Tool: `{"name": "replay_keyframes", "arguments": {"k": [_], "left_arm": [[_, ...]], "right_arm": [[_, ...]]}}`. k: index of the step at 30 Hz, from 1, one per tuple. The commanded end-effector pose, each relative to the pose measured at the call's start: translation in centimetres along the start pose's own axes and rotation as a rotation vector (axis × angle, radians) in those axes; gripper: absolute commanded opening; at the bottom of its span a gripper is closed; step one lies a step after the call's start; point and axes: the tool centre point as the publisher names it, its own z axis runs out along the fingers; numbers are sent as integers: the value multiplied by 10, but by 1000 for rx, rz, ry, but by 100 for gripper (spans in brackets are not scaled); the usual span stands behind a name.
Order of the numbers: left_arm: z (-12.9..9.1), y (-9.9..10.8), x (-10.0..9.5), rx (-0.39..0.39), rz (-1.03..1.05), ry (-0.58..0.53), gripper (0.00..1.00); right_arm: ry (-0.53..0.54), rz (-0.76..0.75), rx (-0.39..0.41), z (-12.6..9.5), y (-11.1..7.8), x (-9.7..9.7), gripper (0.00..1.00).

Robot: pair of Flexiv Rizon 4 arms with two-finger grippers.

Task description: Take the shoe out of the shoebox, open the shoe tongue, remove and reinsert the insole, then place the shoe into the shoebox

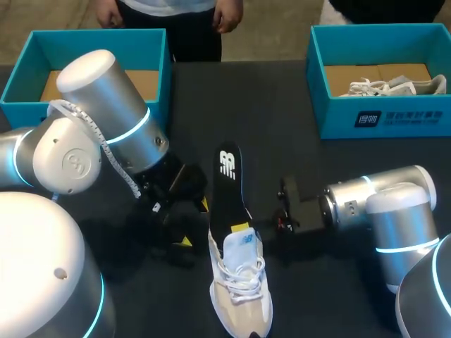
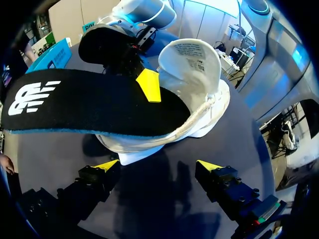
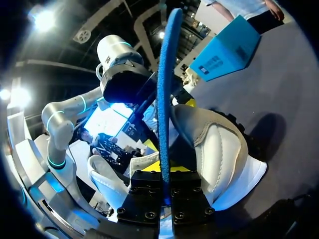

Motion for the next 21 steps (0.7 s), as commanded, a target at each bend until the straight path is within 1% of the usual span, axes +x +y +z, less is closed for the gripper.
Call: {"name": "replay_keyframes", "arguments": {"k": [1,5,6,7,8,10,12,17,21], "left_arm": [[0,-1,1,-4,-1,-3,100],[0,-1,1,-4,-1,-3,100],[0,-1,1,-4,-1,-3,100],[0,-1,1,-4,-1,-3,100],[0,-1,1,-4,-1,-3,100],[0,-1,1,-4,-1,-3,100],[0,-1,1,-4,-1,-3,100],[0,-1,1,-4,-1,-3,100],[0,-1,1,-4,-1,-3,100]], "right_arm": [[2,-7,-15,7,-5,-3,12],[3,-14,-21,8,-2,-2,21],[3,-16,-22,8,-1,-2,22],[3,-18,-24,8,0,-2,25],[2,-19,-25,7,1,-2,25],[0,-24,-32,6,4,0,26],[-3,-31,-42,6,6,1,24],[-6,-46,-64,4,14,2,23],[-6,-54,-69,4,19,3,24]]}}
